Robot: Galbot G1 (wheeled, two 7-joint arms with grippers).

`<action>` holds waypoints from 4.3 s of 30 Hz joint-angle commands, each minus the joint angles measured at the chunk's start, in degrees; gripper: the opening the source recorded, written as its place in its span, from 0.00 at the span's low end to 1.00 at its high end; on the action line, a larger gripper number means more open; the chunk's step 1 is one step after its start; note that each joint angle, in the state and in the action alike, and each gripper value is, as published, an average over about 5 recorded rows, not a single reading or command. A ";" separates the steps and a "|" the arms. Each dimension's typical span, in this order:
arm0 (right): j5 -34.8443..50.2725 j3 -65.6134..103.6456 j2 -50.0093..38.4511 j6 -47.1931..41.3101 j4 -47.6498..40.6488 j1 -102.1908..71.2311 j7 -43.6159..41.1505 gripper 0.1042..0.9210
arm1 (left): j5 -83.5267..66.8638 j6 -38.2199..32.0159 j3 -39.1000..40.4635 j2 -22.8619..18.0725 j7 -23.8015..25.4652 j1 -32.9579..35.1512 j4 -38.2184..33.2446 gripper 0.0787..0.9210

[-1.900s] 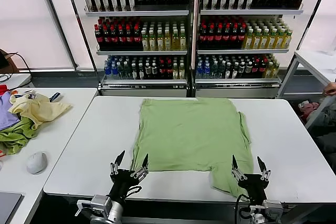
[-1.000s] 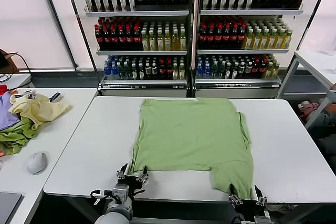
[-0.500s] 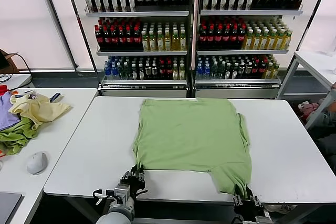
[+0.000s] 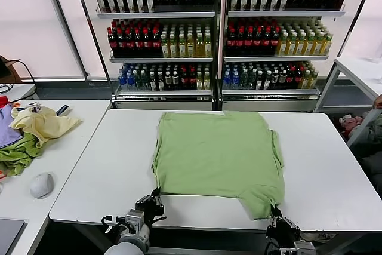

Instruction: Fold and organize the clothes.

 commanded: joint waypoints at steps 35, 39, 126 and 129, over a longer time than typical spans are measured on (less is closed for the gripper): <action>0.65 -8.04 -6.40 -2.63 -28.13 38.15 -1.69 0.03 | -4.48 -1.85 5.52 -1.20 -0.98 -28.46 25.52 0.01; 0.07 -9.17 -5.78 -2.88 -30.76 40.47 -1.91 0.03 | -4.19 -1.80 6.26 -1.57 -1.27 -30.08 27.91 0.01; -4.20 5.33 -2.41 -4.91 -2.15 1.51 -6.46 0.25 | 0.78 -1.72 -6.02 -0.67 3.81 11.55 -6.39 0.05; -4.11 5.63 -2.39 -3.23 -0.47 1.20 -6.27 0.38 | 0.97 -0.88 -6.60 -0.18 3.98 11.64 -7.17 0.10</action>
